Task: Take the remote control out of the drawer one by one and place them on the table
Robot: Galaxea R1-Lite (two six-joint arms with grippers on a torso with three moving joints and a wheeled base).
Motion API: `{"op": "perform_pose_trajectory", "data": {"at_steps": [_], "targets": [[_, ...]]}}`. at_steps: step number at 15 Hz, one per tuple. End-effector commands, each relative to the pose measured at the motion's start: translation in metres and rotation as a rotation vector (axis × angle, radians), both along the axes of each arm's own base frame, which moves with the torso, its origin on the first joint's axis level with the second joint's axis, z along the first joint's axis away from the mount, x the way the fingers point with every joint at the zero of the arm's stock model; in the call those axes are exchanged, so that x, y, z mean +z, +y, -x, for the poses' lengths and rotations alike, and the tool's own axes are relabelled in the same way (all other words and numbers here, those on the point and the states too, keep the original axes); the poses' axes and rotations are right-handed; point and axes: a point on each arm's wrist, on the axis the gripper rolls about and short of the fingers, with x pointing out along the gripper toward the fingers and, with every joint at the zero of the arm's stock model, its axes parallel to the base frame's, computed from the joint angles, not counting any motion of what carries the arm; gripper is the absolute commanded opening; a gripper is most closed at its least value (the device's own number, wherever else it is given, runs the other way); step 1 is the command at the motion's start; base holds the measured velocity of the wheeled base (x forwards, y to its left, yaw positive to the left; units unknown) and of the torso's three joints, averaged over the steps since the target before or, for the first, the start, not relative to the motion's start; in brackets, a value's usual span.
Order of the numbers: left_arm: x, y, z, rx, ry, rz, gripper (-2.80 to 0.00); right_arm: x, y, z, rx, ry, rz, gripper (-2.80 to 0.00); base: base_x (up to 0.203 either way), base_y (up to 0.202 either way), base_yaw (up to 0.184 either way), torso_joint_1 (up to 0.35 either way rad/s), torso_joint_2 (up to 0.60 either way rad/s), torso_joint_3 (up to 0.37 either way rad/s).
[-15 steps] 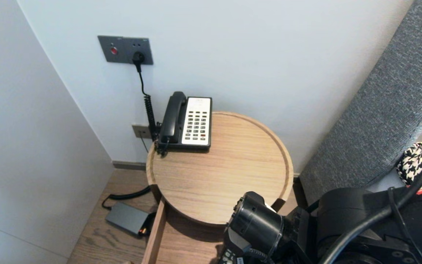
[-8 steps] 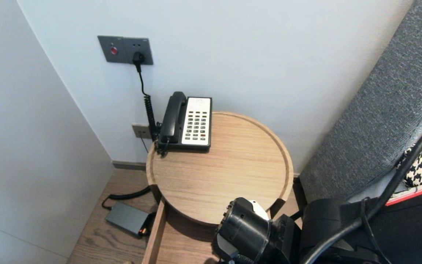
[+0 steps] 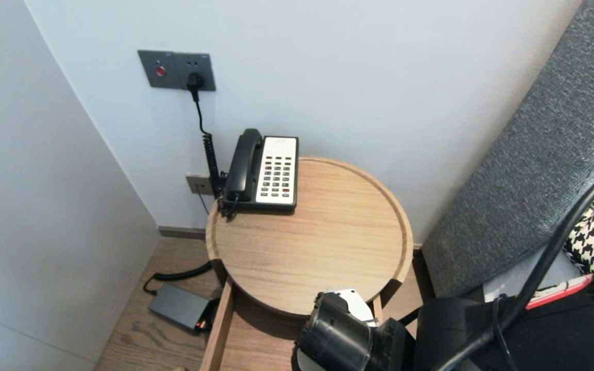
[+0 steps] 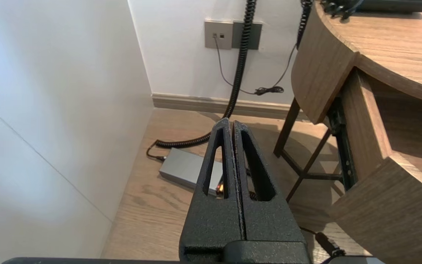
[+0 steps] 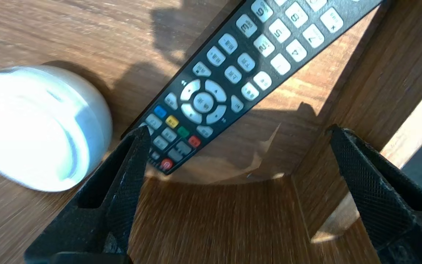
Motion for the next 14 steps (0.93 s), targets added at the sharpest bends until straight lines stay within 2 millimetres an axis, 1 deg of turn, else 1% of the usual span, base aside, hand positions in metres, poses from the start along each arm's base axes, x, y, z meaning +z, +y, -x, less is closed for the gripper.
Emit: {"op": "perform_pose_trajectory", "data": {"at_steps": [1,3,7,14], "targets": [[-0.0025,0.0,-0.0007,0.0,0.008,0.0,-2.8,-0.0052,0.0041,0.0012,-0.006,-0.019,0.027,0.0,0.0,0.0,0.0,0.0,0.0,0.0],[-0.0025,0.0,-0.0007,0.0,0.008,0.0,-2.8,-0.0061,0.0065,0.0031,-0.006,-0.043,0.043,0.0,0.0,0.0,0.0,0.0,0.0,0.0],[-0.0025,0.0,-0.0007,0.0,0.008,0.0,-2.8,-0.0062,0.0096,0.0008,-0.013,-0.07,0.058,0.0,0.0,0.0,0.0,0.0,0.0,0.0],[-0.0025,0.0,-0.0007,0.0,0.008,0.0,-2.8,-0.0146,0.0124,-0.0052,-0.048,-0.126,0.116,0.0,0.0,0.0,0.0,0.0,0.0,0.0]]}}
